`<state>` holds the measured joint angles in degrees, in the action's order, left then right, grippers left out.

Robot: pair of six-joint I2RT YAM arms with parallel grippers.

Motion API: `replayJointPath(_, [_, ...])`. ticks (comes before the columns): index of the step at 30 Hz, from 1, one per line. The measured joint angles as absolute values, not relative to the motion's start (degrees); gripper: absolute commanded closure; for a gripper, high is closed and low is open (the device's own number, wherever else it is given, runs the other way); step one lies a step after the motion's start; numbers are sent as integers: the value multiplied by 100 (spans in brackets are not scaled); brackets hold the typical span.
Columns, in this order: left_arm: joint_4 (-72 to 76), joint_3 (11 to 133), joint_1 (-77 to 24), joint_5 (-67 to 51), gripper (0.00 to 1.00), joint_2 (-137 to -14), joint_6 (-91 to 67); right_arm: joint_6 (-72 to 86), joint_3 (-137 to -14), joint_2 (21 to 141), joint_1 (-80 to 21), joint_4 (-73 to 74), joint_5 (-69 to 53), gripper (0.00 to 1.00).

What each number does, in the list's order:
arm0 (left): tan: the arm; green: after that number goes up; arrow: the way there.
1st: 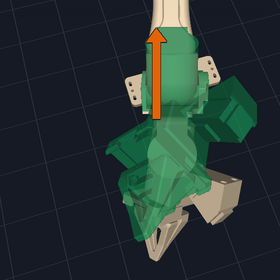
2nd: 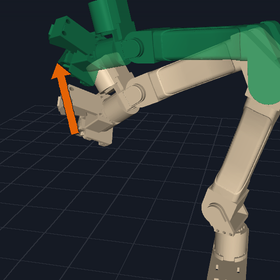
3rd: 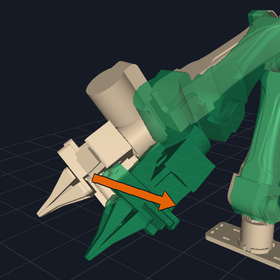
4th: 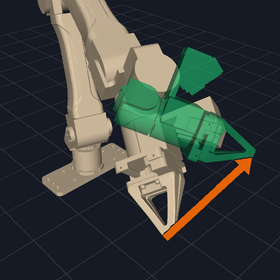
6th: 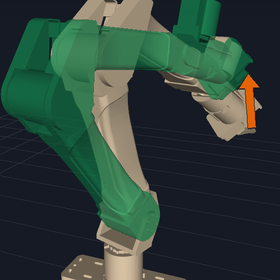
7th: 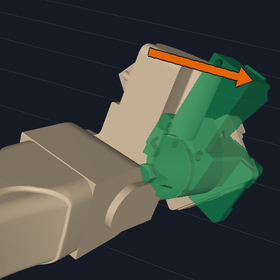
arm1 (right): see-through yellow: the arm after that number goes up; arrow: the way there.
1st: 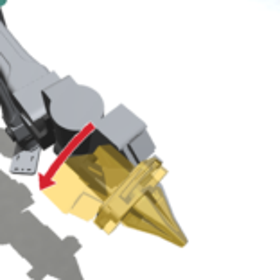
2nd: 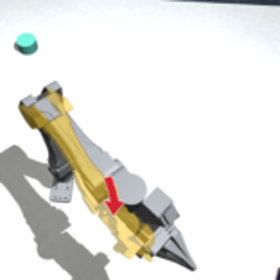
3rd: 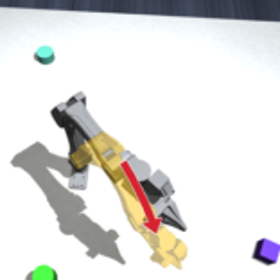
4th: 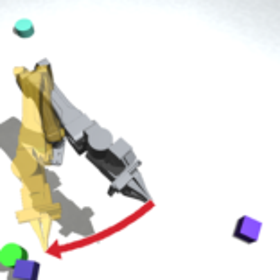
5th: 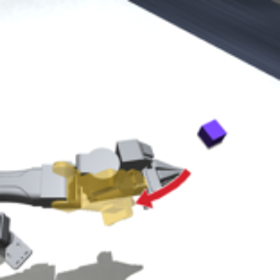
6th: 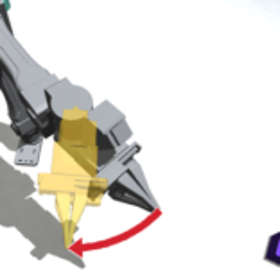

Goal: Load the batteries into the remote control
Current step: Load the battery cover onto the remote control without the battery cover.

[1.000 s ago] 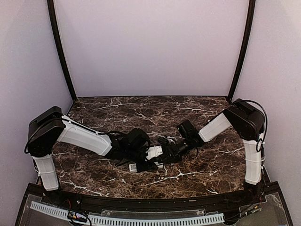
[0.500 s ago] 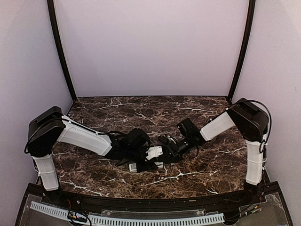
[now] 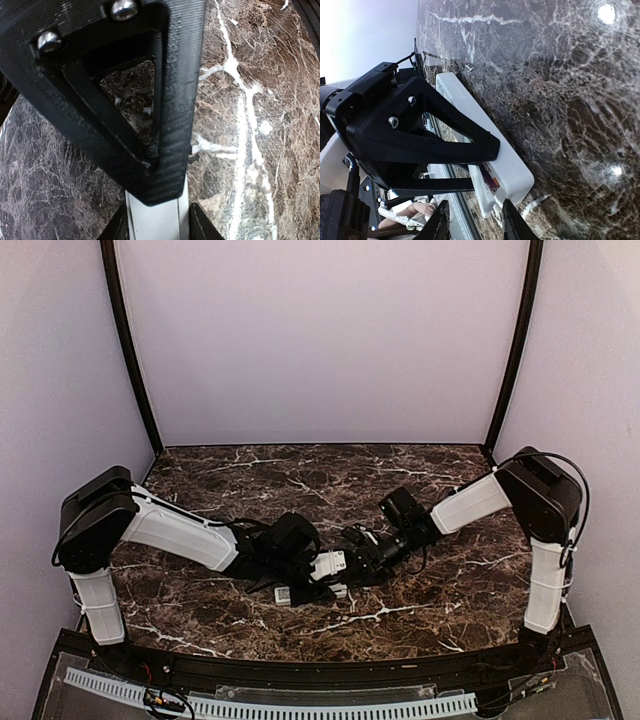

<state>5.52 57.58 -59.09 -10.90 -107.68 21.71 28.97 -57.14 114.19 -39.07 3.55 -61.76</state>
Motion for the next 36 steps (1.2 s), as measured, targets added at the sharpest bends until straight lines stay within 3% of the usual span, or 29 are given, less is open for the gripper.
replayJointPath(9, [552, 5758, -5909, -1090, 99, -10768, 2198, 2596, -5725, 11290, -3861, 1127, -5649, 67])
replayJointPath(15, [550, 5758, -5909, -1092, 77, -10768, 2220, 2469, -5725, 11083, -3758, 1420, -5496, 68])
replayJointPath(24, [548, 5758, -5909, -1094, 64, -10768, 2228, 2425, -5741, 10986, -3739, 1494, -5459, 69])
replayJointPath(36, [449, 5719, -5909, -1057, 53, -10768, 2239, 2460, -5743, 10986, -3741, 1426, -5468, 91])
